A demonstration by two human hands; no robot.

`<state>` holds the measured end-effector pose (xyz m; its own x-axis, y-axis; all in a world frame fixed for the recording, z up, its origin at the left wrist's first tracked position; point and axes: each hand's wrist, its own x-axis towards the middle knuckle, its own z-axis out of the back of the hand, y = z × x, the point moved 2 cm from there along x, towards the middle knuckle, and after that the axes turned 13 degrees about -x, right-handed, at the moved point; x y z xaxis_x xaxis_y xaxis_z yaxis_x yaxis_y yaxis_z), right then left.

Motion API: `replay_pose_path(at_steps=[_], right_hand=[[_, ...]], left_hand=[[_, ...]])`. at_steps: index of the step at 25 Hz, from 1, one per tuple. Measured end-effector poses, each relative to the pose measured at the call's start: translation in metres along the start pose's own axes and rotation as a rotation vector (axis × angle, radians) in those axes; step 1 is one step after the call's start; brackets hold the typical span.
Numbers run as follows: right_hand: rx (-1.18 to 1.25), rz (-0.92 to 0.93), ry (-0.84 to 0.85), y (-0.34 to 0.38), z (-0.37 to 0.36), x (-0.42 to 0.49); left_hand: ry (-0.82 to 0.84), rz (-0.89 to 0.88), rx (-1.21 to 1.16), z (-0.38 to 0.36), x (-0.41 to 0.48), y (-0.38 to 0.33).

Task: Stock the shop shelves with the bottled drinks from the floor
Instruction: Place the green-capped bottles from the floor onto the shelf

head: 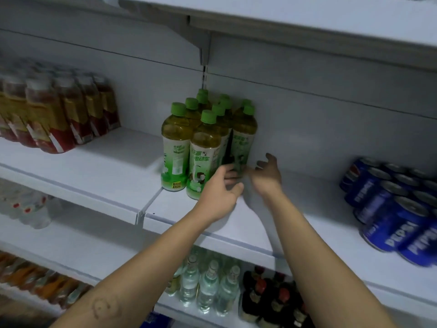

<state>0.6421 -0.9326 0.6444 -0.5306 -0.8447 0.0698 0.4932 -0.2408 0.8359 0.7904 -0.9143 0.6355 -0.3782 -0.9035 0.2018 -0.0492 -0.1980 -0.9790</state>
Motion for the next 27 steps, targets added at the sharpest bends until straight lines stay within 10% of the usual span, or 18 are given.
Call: replay_pose_path(at_steps=[12, 27], right_hand=[[-0.017, -0.107, -0.450, -0.084, 0.105, -0.198], [0.064, -0.517, -0.657, -0.263, 0.207, -0.448]], left_hand=[[0.446, -0.032, -0.274, -0.097, -0.086, 0.013], [0.948, 0.128, -0.035, -0.269, -0.305, 0.049]])
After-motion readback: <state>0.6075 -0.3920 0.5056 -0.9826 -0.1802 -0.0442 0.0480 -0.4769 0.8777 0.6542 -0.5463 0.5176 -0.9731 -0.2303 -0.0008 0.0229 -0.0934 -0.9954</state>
